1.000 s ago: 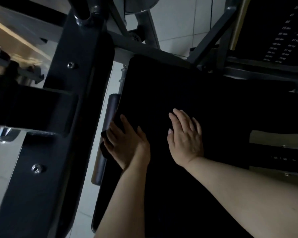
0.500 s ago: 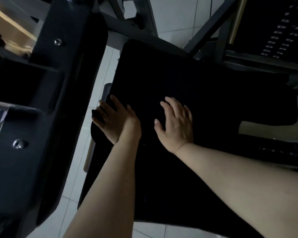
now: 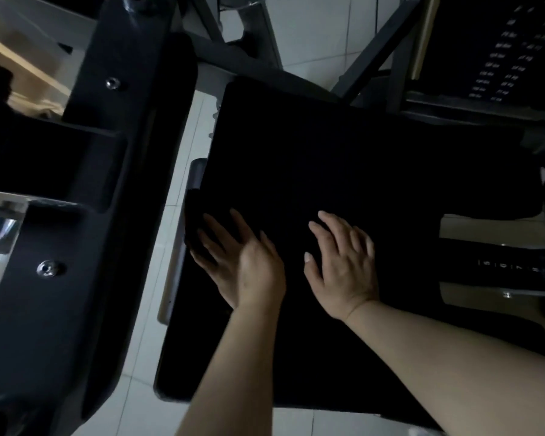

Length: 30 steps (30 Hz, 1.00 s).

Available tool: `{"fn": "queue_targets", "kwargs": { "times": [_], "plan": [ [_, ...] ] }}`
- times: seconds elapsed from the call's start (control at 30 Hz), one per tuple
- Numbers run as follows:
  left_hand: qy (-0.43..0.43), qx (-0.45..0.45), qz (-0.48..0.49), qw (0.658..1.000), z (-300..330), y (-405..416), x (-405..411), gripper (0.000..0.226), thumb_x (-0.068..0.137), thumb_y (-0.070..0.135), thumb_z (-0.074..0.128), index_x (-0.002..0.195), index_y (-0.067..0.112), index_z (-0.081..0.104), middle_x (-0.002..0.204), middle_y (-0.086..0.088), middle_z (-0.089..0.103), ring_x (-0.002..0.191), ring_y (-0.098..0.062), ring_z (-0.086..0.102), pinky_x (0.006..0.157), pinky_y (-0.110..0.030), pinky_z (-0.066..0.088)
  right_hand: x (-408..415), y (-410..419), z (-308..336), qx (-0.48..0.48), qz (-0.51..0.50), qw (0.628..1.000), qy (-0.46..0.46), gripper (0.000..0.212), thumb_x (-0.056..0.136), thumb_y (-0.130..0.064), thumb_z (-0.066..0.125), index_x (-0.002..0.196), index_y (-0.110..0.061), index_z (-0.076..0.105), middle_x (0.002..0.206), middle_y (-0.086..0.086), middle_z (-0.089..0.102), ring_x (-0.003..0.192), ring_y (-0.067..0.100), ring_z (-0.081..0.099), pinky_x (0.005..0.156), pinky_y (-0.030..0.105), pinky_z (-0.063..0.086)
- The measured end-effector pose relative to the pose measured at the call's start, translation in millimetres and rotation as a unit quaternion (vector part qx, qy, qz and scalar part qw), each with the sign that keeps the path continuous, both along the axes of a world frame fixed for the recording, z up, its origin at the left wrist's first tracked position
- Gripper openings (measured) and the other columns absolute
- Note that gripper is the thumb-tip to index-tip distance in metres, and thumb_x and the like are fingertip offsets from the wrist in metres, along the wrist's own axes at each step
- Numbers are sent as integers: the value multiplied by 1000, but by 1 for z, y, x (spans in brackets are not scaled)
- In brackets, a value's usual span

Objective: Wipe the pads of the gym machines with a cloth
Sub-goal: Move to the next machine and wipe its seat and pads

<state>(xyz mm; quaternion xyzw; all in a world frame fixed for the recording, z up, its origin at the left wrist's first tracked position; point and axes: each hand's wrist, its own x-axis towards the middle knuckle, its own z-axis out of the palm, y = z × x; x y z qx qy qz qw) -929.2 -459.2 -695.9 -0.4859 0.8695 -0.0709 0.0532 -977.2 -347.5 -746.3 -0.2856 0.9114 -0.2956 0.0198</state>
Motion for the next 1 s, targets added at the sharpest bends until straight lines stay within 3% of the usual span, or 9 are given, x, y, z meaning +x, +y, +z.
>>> {"fn": "queue_targets", "kwargs": {
  "times": [0.17, 0.23, 0.33, 0.4, 0.5, 0.63, 0.8, 1.0],
  "plan": [
    [25, 16, -11, 1000, 12, -42, -38, 57, 98, 38, 31, 151, 23, 19, 158, -19, 8, 144, -35, 9, 114, -53, 2, -1, -1, -2, 1, -2, 1000, 4, 50, 85, -41, 41, 129, -20, 52, 142, -1, 44, 128, 15, 36, 108, 39, 18],
    [40, -7, -33, 999, 8, -39, -26, 56, 96, 37, 27, 149, 19, 28, 156, -20, 16, 143, -36, 15, 115, -53, 9, -1, 0, -2, 0, -4, 1000, 3, 49, 86, -41, 40, 129, -20, 52, 142, -1, 45, 128, 14, 35, 107, 38, 17],
    [49, -32, -34, 998, -6, 2, 21, 60, 91, 36, 24, 144, 13, 39, 151, -23, 28, 140, -38, 25, 115, -52, 15, -2, -1, -1, -7, -6, 1000, -2, 47, 88, -38, 38, 128, -20, 53, 141, 0, 46, 125, 16, 40, 106, 37, 20],
    [35, 10, -22, 999, -14, 46, 60, 57, 93, 36, 30, 144, 13, 38, 152, -21, 27, 143, -36, 20, 116, -50, 10, -2, -1, -2, -11, -6, 1000, -1, 45, 89, -36, 37, 128, -19, 54, 141, 1, 47, 125, 18, 41, 106, 38, 21],
    [4, 59, -26, 998, -17, 88, 87, 56, 92, 35, 33, 143, 14, 36, 149, -24, 32, 140, -37, 23, 113, -53, 15, -2, 0, -3, -27, 0, 1000, -9, 44, 92, -35, 36, 128, -18, 55, 141, 1, 47, 126, 17, 39, 106, 39, 22],
    [-7, 29, -24, 999, -17, 65, 48, 58, 90, 37, 29, 145, 20, 32, 151, -25, 28, 141, -39, 19, 114, -53, 9, -4, 3, -2, -89, 2, 995, -35, 45, 95, -35, 32, 126, -15, 57, 139, 1, 49, 126, 15, 40, 106, 39, 24],
    [18, 27, -53, 998, -6, 20, -48, 54, 99, 41, 29, 150, 30, 18, 157, -20, 9, 145, -37, 1, 116, -53, -4, -8, 8, -4, -209, -14, 976, -63, 53, 99, -41, 25, 123, -8, 59, 133, 6, 55, 120, 21, 50, 102, 38, 36],
    [34, 22, -5, 999, -1, 1, -67, 55, 99, 45, 27, 150, 31, 17, 159, -16, 2, 145, -32, -4, 117, -51, -3, -10, 9, -6, -179, 3, 983, -49, 53, 100, -40, 23, 124, -9, 59, 133, 6, 55, 120, 22, 51, 101, 35, 34]
  ]
}}
